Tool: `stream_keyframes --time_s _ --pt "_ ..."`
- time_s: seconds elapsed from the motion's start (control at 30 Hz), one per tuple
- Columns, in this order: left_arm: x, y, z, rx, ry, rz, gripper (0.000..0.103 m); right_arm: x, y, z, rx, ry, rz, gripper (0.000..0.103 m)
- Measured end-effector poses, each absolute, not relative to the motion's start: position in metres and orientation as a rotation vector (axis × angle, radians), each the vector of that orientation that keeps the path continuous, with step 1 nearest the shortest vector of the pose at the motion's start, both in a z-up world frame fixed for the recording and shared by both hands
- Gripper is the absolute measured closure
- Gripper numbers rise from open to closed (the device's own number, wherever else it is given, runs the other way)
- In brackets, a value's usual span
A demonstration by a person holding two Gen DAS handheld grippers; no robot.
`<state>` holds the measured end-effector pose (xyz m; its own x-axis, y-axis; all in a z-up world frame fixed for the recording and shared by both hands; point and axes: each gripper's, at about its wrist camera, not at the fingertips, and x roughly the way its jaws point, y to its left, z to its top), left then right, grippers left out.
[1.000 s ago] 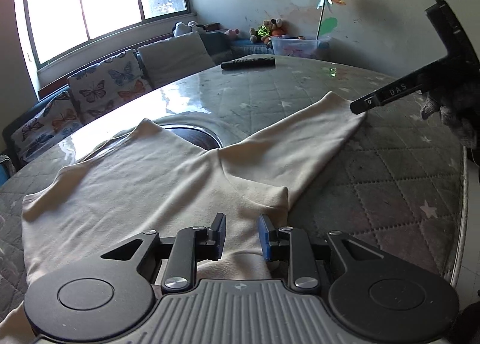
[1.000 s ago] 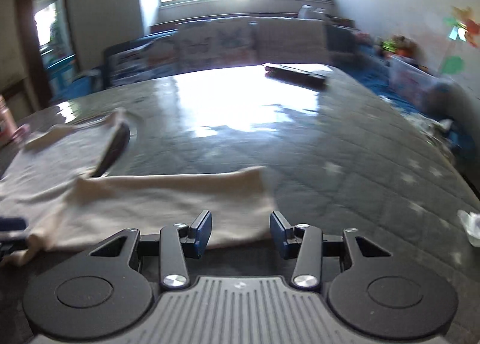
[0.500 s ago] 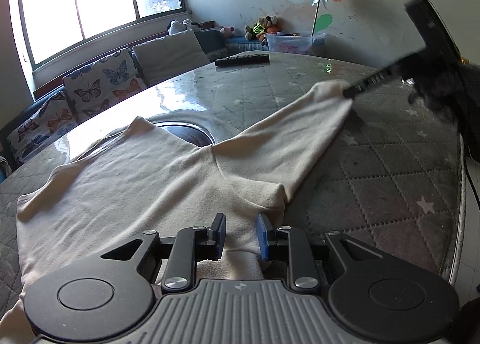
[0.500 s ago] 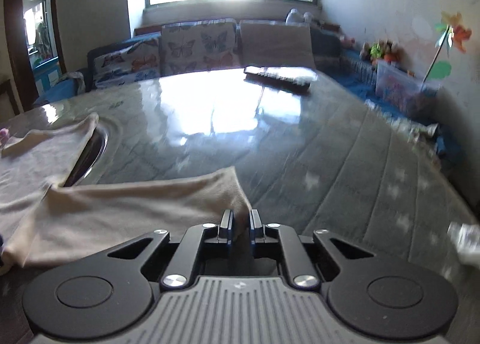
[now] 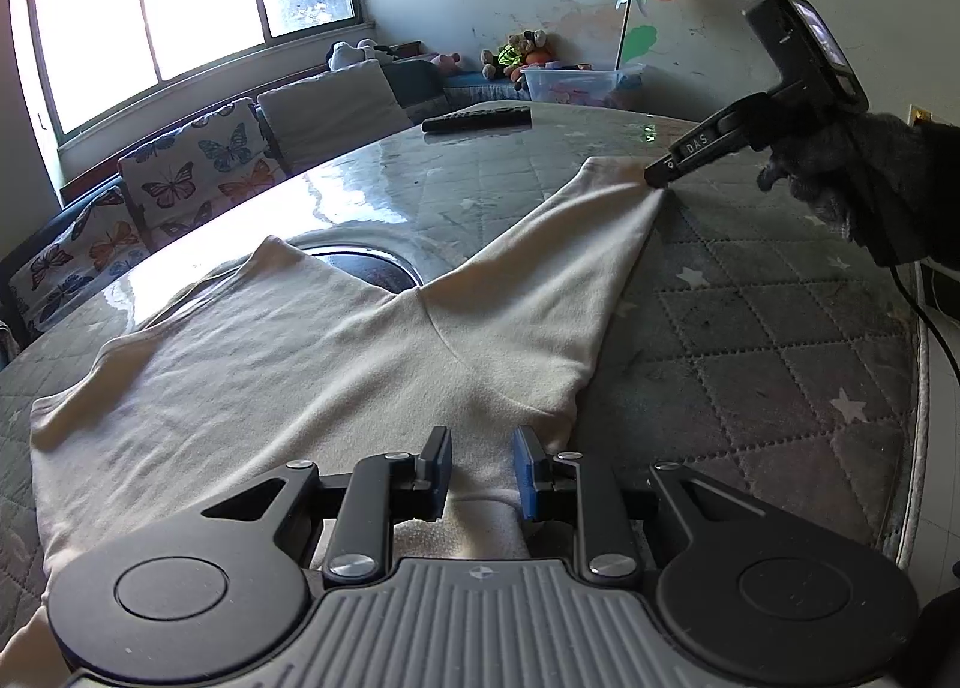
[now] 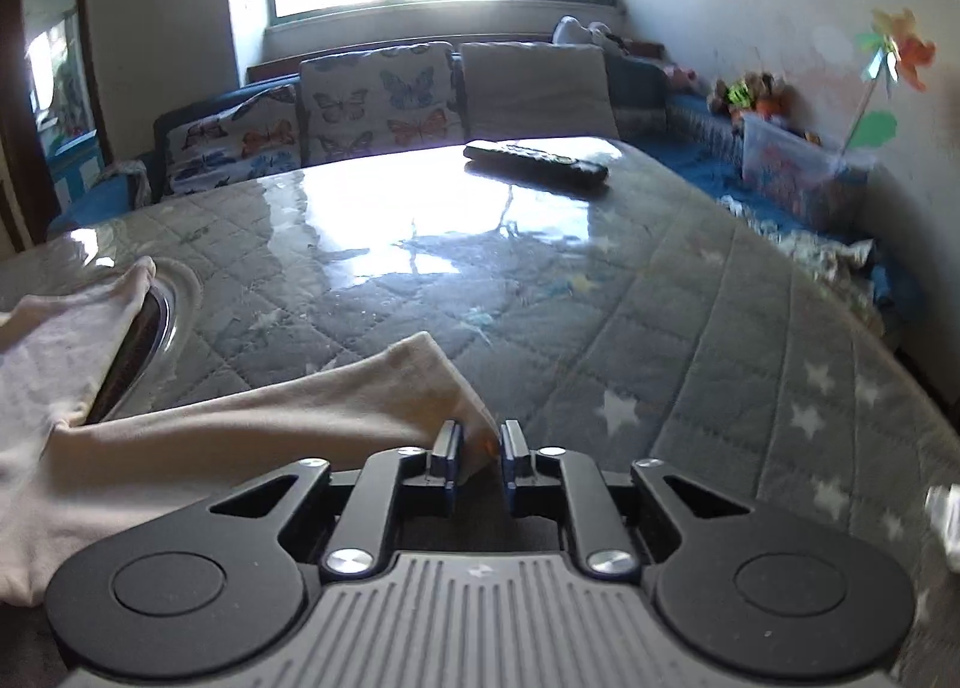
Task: Fold clothes
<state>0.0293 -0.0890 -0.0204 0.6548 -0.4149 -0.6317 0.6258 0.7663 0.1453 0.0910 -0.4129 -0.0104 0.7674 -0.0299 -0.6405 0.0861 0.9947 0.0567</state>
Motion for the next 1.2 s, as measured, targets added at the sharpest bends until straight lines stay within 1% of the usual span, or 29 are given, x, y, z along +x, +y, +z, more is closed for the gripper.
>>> stream_keyframes --time_s 0.03,0.13,0.2,0.43,0.5,0.57,0.63,0.83,1.2 --pt "0.029 -0.089 -0.019 0.370 0.611 -0.604 0.077 0.089 -0.414 -0.010 0.094 0.692 -0.064 0.086" --pt "0.030 -0.088 -0.013 0.361 0.594 -0.598 0.077 0.081 -0.419 -0.006 0.144 0.683 -0.064 0.084" --pt "0.031 -0.086 -0.007 0.350 0.579 -0.593 0.077 0.076 -0.424 -0.006 0.187 0.686 -0.059 0.077" --pt "0.038 -0.087 -0.004 0.338 0.579 -0.565 0.077 0.075 -0.423 -0.013 0.228 0.681 -0.060 0.076" --pt "0.038 -0.088 -0.007 0.340 0.587 -0.569 0.077 0.078 -0.421 -0.014 0.220 0.675 -0.062 0.077" --pt "0.038 -0.090 -0.010 0.343 0.594 -0.575 0.077 0.079 -0.419 -0.014 0.210 0.674 -0.056 0.096" --pt "0.038 -0.093 -0.012 0.349 0.598 -0.583 0.077 0.080 -0.415 -0.012 0.208 0.669 -0.055 0.098" --pt "0.040 -0.098 -0.018 0.363 0.607 -0.599 0.078 0.079 -0.409 0.019 0.190 0.597 -0.027 0.099" --pt "0.032 -0.086 -0.013 0.329 0.585 -0.583 0.078 0.070 -0.335 0.113 0.060 0.454 0.230 0.099"
